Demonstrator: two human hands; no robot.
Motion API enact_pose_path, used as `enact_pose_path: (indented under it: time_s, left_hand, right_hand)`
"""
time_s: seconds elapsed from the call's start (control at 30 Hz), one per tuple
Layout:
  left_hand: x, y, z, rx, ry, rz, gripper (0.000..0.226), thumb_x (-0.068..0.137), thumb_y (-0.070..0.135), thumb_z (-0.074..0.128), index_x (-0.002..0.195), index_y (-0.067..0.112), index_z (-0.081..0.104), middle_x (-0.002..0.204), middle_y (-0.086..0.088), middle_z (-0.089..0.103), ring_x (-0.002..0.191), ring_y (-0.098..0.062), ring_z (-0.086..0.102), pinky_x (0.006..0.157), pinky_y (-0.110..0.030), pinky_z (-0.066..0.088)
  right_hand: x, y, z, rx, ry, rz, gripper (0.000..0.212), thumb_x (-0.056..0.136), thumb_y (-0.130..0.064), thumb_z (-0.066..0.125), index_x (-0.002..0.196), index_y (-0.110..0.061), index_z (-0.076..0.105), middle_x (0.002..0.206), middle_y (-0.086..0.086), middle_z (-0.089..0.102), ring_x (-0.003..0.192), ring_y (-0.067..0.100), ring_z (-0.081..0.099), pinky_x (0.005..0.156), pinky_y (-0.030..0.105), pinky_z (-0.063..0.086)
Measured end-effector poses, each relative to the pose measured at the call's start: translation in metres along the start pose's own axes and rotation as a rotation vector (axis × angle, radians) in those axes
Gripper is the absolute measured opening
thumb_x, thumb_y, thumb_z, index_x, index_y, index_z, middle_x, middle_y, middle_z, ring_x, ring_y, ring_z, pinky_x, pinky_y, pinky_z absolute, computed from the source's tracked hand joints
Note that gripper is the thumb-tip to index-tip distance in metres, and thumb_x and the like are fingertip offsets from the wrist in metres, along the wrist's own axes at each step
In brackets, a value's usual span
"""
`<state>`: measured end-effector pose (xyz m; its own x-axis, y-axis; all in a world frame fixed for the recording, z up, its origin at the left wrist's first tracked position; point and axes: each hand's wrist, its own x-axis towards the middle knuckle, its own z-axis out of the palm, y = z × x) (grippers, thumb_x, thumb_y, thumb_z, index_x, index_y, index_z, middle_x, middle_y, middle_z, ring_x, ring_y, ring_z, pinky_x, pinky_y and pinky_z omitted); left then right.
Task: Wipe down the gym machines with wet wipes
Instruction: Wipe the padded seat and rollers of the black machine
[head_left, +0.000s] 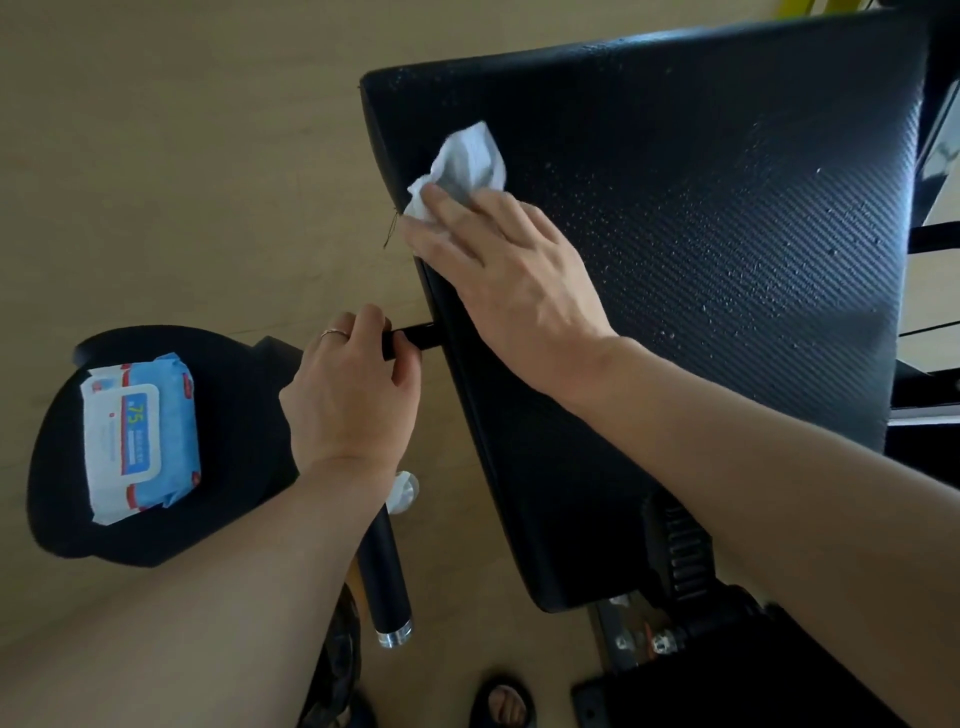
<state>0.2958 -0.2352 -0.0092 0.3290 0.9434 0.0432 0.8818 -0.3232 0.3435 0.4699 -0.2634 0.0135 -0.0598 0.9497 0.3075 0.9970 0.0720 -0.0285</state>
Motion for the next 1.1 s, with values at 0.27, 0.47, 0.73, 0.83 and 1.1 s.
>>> enact_pose_path:
  time_s: [0.27,0.47,0.73,0.83,1.1]
  left_hand:
    - [0.0,0.0,-0.001,-0.012,-0.002,-0.001,0.015,0.101,0.029,0.051,0.099,0.017,0.06,0.09,0.002,0.061,0.078,-0.015,0.045,0.057,-0.03,0.028]
    - [-0.001,-0.001,0.0,-0.018,0.008,0.022,0.015,0.1,0.027,0.053,0.097,0.014,0.06,0.087,0.0,0.061,0.074,-0.017,0.045,0.055,-0.031,0.031]
    - [-0.001,-0.002,0.0,-0.027,0.029,0.047,0.014,0.099,0.025,0.055,0.095,0.012,0.06,0.086,-0.003,0.061,0.07,-0.018,0.045,0.053,-0.032,0.032]
    - [-0.001,-0.002,0.001,-0.024,0.029,0.065,0.014,0.1,0.024,0.055,0.096,0.012,0.061,0.086,-0.004,0.061,0.071,-0.018,0.044,0.052,-0.032,0.032]
    - [-0.001,0.0,0.0,0.007,0.04,0.059,0.016,0.099,0.025,0.055,0.097,0.01,0.061,0.088,-0.009,0.061,0.075,-0.032,0.055,0.054,-0.035,0.03]
  right_hand:
    - [-0.034,0.034,0.002,0.134,0.044,0.142,0.044,0.104,-0.006,0.05,0.147,-0.004,0.052,0.154,0.019,0.047,0.145,0.032,0.044,0.122,0.046,0.034]
    - [-0.05,0.028,-0.01,0.053,0.033,0.864,0.057,0.107,-0.023,0.033,0.159,-0.002,0.024,0.167,0.019,0.022,0.156,0.03,0.019,0.128,0.045,0.018]
    - [-0.093,0.008,-0.011,-0.057,-0.272,0.111,0.062,0.107,-0.029,0.029,0.162,-0.004,0.018,0.169,0.017,0.017,0.157,0.027,0.015,0.128,0.044,0.016]
    - [-0.083,0.046,-0.017,-0.018,-0.132,0.636,0.062,0.106,-0.028,0.029,0.162,-0.006,0.016,0.169,0.017,0.018,0.158,0.026,0.013,0.129,0.04,0.012]
    - [-0.096,-0.054,-0.004,0.08,-0.278,0.151,0.061,0.108,-0.027,0.033,0.162,-0.003,0.016,0.17,0.016,0.01,0.158,0.028,0.007,0.129,0.043,0.011]
